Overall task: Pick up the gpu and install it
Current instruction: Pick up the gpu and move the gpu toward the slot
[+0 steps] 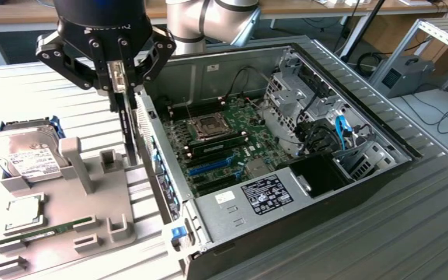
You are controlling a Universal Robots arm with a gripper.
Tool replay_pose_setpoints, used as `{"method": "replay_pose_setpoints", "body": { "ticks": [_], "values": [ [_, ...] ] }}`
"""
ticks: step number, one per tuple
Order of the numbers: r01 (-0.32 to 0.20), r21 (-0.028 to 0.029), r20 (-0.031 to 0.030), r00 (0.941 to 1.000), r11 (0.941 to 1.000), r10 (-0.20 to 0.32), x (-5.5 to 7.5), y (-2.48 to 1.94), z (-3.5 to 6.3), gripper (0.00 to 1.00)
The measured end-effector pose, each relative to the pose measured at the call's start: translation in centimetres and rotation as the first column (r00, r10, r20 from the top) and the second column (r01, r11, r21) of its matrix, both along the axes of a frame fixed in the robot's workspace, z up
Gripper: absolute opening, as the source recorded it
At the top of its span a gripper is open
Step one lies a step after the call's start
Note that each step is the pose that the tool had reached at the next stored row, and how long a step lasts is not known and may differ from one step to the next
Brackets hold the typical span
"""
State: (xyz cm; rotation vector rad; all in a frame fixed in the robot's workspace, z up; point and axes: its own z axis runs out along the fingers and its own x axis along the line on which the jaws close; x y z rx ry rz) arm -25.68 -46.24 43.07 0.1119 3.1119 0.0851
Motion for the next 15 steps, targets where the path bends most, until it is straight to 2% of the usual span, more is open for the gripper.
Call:
{"method": "replay_pose_setpoints", "body": {
  "ticks": [15],
  "values": [
    [0.000, -0.0011, 0.0000, 1.0000, 1.0000, 0.000, 1.1, 0.00, -0.40, 0.26]
  ]
}}
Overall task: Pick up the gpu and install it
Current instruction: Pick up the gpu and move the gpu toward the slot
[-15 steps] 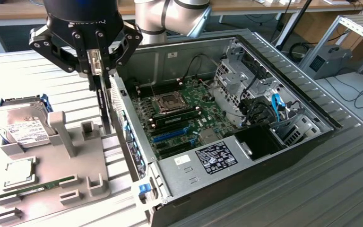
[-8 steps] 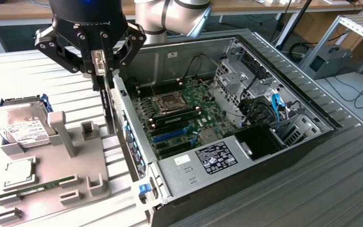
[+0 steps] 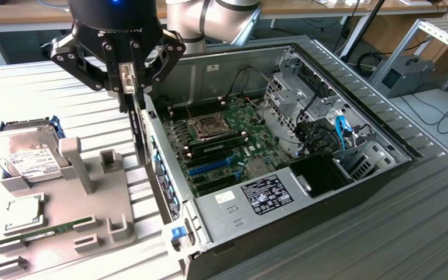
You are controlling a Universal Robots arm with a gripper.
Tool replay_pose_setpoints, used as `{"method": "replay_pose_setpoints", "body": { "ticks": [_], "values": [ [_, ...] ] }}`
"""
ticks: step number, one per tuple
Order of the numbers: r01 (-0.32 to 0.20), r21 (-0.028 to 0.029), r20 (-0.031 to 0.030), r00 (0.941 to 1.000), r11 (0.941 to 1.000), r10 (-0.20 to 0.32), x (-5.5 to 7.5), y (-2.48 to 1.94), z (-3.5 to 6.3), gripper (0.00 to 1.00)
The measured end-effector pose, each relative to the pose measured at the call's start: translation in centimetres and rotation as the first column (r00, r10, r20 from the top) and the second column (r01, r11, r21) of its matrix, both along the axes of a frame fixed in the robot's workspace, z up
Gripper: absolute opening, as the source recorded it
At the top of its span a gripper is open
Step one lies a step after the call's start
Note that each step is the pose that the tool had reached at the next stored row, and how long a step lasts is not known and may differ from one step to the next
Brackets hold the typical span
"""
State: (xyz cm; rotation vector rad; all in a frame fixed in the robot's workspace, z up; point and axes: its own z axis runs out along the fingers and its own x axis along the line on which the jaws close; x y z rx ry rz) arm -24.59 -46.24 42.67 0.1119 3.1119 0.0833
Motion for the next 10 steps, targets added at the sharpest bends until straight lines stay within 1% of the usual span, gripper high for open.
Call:
{"method": "replay_pose_setpoints", "body": {
  "ticks": [10],
  "values": [
    [0.000, -0.0013, 0.0000, 1.0000, 1.0000, 0.000, 0.76, 0.00, -0.31, 0.26]
  ]
}}
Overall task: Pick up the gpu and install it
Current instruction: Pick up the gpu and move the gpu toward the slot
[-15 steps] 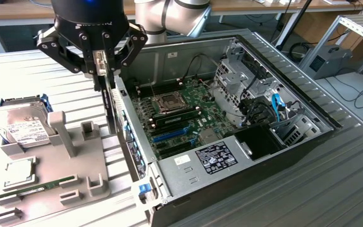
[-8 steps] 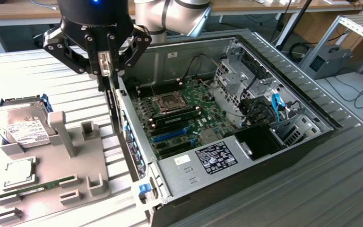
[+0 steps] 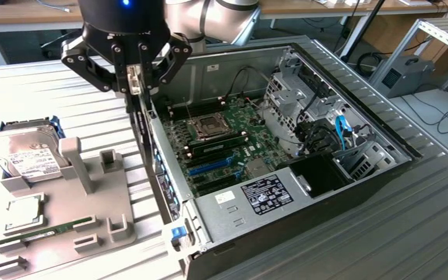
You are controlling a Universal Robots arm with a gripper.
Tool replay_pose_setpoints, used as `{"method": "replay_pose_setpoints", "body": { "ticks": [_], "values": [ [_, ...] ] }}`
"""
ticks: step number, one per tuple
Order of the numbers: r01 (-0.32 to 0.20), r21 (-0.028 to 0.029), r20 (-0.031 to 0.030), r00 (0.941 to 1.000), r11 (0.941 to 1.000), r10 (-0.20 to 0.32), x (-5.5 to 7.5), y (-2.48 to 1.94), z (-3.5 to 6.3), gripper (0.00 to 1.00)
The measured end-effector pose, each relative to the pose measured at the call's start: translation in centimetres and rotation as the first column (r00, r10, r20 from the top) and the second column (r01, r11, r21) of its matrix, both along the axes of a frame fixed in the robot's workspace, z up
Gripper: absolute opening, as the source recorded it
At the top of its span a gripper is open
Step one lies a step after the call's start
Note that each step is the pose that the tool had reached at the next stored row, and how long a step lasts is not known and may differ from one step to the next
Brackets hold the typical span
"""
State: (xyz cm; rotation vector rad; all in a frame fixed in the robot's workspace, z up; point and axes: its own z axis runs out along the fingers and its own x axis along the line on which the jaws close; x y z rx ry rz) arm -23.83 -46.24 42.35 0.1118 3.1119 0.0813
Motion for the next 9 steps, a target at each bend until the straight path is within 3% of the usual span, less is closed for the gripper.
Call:
{"method": "replay_pose_setpoints", "body": {
  "ticks": [9],
  "values": [
    [0.000, -0.0015, 0.0000, 1.0000, 1.0000, 0.000, 0.62, 0.00, -0.25, 0.26]
  ]
}}
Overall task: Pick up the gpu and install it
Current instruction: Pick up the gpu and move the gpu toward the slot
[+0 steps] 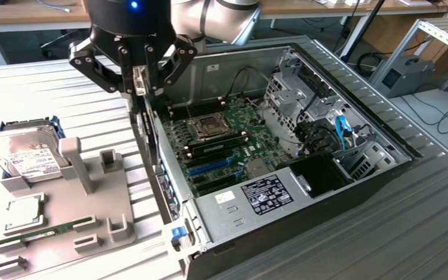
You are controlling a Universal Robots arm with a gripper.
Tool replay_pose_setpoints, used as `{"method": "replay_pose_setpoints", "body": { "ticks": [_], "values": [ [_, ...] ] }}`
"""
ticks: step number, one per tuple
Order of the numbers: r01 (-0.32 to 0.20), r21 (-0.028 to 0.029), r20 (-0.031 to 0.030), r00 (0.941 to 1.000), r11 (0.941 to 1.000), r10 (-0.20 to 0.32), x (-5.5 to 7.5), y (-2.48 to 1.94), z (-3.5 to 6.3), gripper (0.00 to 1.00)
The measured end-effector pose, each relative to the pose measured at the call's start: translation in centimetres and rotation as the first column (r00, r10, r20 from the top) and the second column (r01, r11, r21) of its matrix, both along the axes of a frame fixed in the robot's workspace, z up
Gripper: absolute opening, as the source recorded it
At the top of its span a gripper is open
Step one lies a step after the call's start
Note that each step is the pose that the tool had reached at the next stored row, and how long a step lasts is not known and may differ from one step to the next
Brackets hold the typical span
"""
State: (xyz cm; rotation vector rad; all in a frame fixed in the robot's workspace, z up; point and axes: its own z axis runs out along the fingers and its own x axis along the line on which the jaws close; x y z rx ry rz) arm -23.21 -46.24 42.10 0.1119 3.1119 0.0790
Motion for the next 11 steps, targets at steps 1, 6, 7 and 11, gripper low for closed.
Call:
{"method": "replay_pose_setpoints", "body": {
  "ticks": [1, 6, 7, 11],
  "values": [
    [0.000, -0.0003, 0.0000, 1.0000, 1.0000, 0.000, 0.07, 0.00, -0.03, 0.26],
    [0.000, -0.0015, 0.0000, 1.0000, 1.0000, 0.000, 0.45, 0.00, -0.18, 0.26],
    [0.000, -0.0019, 0.0000, 1.0000, 1.0000, 0.000, 0.53, 0.00, -0.20, 0.26],
    [0.000, -0.0031, 0.0000, 1.0000, 1.0000, 0.000, 0.80, 0.00, -0.31, 0.26]
  ]
}}
